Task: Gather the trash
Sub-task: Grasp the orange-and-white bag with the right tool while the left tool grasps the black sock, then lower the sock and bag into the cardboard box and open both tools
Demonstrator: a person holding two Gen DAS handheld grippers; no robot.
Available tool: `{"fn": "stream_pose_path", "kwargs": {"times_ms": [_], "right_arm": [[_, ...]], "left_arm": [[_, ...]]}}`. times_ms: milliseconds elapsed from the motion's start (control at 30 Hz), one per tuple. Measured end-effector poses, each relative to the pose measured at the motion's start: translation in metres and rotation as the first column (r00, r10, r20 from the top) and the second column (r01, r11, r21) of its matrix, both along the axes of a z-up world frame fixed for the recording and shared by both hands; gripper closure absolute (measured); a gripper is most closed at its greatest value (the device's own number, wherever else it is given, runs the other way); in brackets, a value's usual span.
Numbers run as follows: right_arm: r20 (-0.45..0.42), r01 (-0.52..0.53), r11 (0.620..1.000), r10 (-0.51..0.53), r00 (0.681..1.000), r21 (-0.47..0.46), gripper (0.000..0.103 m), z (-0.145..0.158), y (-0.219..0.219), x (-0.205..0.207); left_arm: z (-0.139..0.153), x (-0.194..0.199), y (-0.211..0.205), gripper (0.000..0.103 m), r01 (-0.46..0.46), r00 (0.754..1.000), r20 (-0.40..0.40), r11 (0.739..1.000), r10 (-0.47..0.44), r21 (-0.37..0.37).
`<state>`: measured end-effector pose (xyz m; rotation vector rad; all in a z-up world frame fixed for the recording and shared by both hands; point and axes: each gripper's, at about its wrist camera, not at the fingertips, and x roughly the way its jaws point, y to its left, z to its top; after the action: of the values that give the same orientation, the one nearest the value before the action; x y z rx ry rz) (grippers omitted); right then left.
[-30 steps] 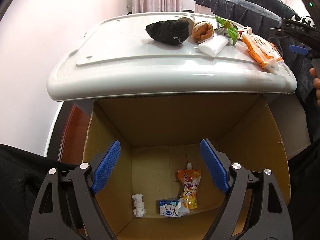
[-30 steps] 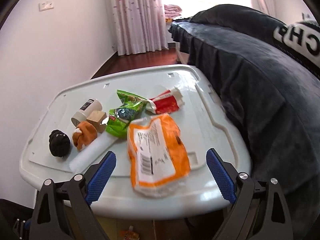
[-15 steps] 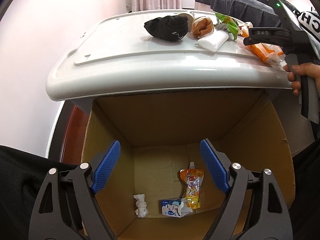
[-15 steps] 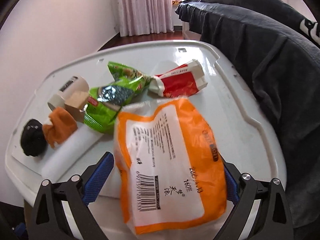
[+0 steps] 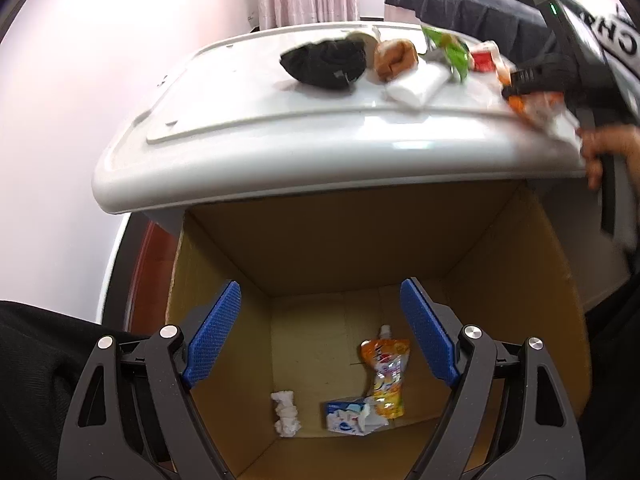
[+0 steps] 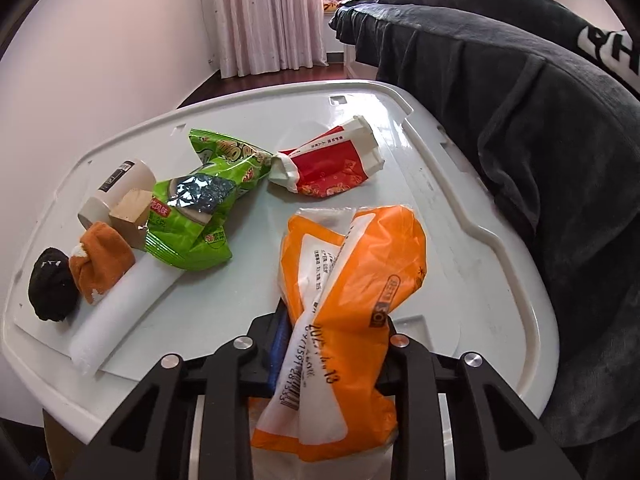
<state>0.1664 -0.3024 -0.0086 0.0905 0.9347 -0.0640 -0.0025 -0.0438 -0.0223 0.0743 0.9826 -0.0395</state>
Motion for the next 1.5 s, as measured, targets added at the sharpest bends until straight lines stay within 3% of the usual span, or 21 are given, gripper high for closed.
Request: {"fn": "stream_pose_path", "kwargs": {"times_ms": [200, 333, 400, 600, 800, 1000, 1067, 1100, 1167, 1333, 1500], "right_arm": [[-0.006, 0.004, 1.0, -0.003, 1.0, 0.013, 0.074, 0.0, 0.0, 0.0], [-0.002, -0.001, 1.0, 0.001, 1.0, 0.003, 0.074, -0.001, 0.0, 0.002], [0.0, -0.003, 1.0, 0.003, 1.0, 0.001, 0.073, -0.001, 0.0, 0.002], [-0.002, -0.002, 1.0, 0.002, 1.0, 0.015, 0.073, -0.001, -0.001, 0.0], [0.0, -0.004, 1.0, 0.004, 1.0, 0.013, 0.072, -0.001, -0.001, 0.0], [0.002, -0.005, 1.0, 0.005, 1.0, 0.008, 0.072, -0.002, -0.001, 0.0], [0.002, -0.004, 1.0, 0.003, 1.0, 0.008, 0.072, -0.002, -0.001, 0.0], [0.003, -0.002, 1.0, 0.002, 1.0, 0.009, 0.072, -0.002, 0.0, 0.0], [0.003, -0.001, 1.0, 0.001, 1.0, 0.01, 0.072, -0.001, 0.0, -0.001], [0.009, -0.002, 1.0, 0.002, 1.0, 0.006, 0.072, -0.001, 0.001, -0.002], [0.019, 0.003, 1.0, -0.003, 1.0, -0.001, 0.072, 0.0, 0.003, -0.005]], "left_arm": [[0.039, 0.053, 0.012, 0.023, -0.118, 0.991, 0.056, 0.989, 0.123, -0.091], [0.06, 0.105, 0.011, 0.023, -0.162, 0.982, 0.072, 0.971, 0.177, -0.179], [0.065, 0.126, 0.005, 0.023, -0.159, 0.98, 0.088, 0.97, 0.178, -0.184], [0.062, 0.174, -0.012, 0.023, -0.157, 0.982, 0.079, 0.97, 0.174, -0.187], [0.035, 0.206, -0.012, 0.023, -0.267, 0.961, 0.02, 0.946, 0.276, -0.183], [0.012, 0.217, -0.009, 0.025, -0.322, 0.945, 0.023, 0.94, 0.326, -0.113], [0.007, 0.216, -0.003, 0.035, -0.336, 0.939, 0.043, 0.936, 0.341, -0.103], [0.006, 0.214, -0.003, 0.047, -0.324, 0.942, 0.061, 0.942, 0.329, -0.086], [0.007, 0.213, -0.003, 0.055, -0.304, 0.948, 0.068, 0.949, 0.309, -0.082], [0.006, 0.208, 0.005, 0.06, -0.277, 0.955, 0.079, 0.955, 0.286, -0.105], [0.006, 0.205, 0.0, 0.06, -0.233, 0.967, 0.085, 0.97, 0.238, -0.062]]}}
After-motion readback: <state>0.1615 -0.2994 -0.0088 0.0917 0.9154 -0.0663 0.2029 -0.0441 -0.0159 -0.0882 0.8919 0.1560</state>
